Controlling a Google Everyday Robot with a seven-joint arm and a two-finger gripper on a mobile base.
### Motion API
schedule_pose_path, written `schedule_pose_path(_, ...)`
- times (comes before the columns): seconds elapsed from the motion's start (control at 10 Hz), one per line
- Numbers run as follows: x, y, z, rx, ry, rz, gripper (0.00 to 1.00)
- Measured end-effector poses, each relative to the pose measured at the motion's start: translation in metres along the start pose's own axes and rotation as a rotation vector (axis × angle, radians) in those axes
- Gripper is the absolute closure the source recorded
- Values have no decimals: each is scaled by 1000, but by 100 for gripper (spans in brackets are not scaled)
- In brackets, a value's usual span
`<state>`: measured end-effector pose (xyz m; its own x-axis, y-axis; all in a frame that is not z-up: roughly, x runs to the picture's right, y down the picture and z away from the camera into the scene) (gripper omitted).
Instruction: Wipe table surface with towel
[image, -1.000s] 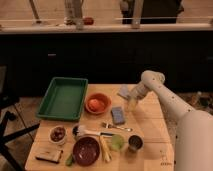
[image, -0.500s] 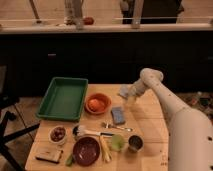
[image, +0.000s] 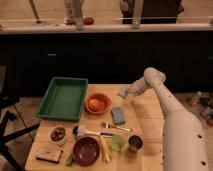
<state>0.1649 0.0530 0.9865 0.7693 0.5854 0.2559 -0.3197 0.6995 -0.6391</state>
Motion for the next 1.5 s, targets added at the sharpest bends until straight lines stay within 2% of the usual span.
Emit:
schedule_pose_path(0.1,3,-2,-1,18,-43,46,20)
schedule_pose_path(0.3,5,-3,-1,48,-88,82,20)
schedule_pose_path(0.4,3,-2,2,95,-99,94,20)
schedule_pose_path(0.7,5,-4,-4,213,-67,87,20)
schedule_pose_path(0.8,3,-5,-4,234,-63,83,20)
schedule_pose_path(1.0,2,-10,-5,247,-74,93,20)
schedule_pose_path(1.1,6,-14,-5,243,-94,112,20)
schedule_pose_path(1.5,16,-27,0,194,-186,197,20)
